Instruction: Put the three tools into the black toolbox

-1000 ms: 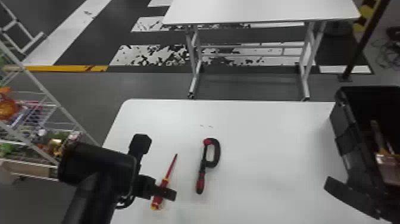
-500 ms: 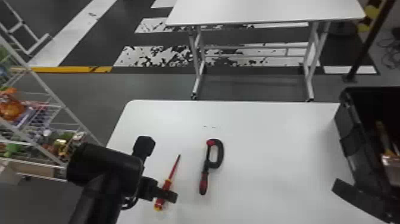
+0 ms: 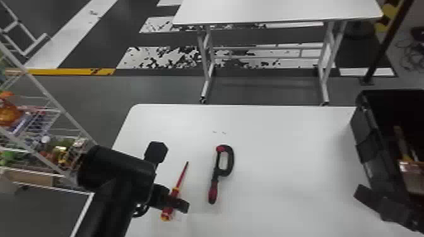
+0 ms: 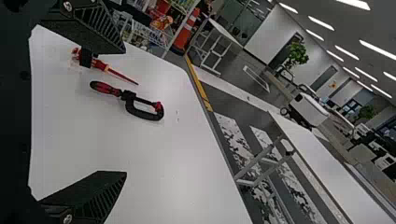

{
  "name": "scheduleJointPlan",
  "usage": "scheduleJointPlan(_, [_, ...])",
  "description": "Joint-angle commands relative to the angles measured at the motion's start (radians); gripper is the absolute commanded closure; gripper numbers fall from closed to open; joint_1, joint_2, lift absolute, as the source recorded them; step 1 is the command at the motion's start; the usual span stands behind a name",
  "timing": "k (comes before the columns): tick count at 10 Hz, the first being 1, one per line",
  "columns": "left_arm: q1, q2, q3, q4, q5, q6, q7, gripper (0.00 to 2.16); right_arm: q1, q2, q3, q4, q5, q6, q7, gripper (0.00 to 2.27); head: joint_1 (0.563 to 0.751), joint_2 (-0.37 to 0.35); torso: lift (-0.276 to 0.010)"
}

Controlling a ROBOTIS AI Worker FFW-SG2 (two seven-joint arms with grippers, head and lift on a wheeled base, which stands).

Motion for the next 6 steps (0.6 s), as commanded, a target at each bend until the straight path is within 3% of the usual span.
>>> scheduleJointPlan(1, [-0.005, -0.001, -0.006, 0.01, 0.0, 0.004, 0.002, 0.16, 0.0, 0.0, -0.002, 0.002, -0.003, -0.003, -0.001, 0.08, 0.695, 0.164, -0.051])
scheduleJointPlan(2, [-0.006, -0.001, -0.008, 0.012, 0.0, 0.004, 0.004, 0.19, -0.002, 0.0, -0.002, 0.005, -0.003, -0.009, -0.001, 0.08, 0.695, 0.16, -0.051])
scheduleJointPlan(3, [-0.011, 0.0, -0.008, 0.02, 0.0, 0.004, 0.002, 0.45, -0.003, 0.0, -0.002, 0.012, -0.005, -0.019, -0.001, 0.08, 0.695, 0.157, -0.051])
scheduleJointPlan(5, [-0.014, 0.002, -0.008, 0.026, -0.003, 0.004, 0.004, 1.59, -0.005, 0.0, -0.002, 0.019, -0.003, -0.028, -0.001, 0.08, 0.695, 0.155, -0.051])
scheduleJointPlan(6, [-0.012, 0.002, -0.008, 0.023, -0.003, 0.004, 0.004, 1.87, -0.006, 0.0, -0.002, 0.022, -0.003, -0.028, -0.001, 0.08, 0.695, 0.154, -0.051])
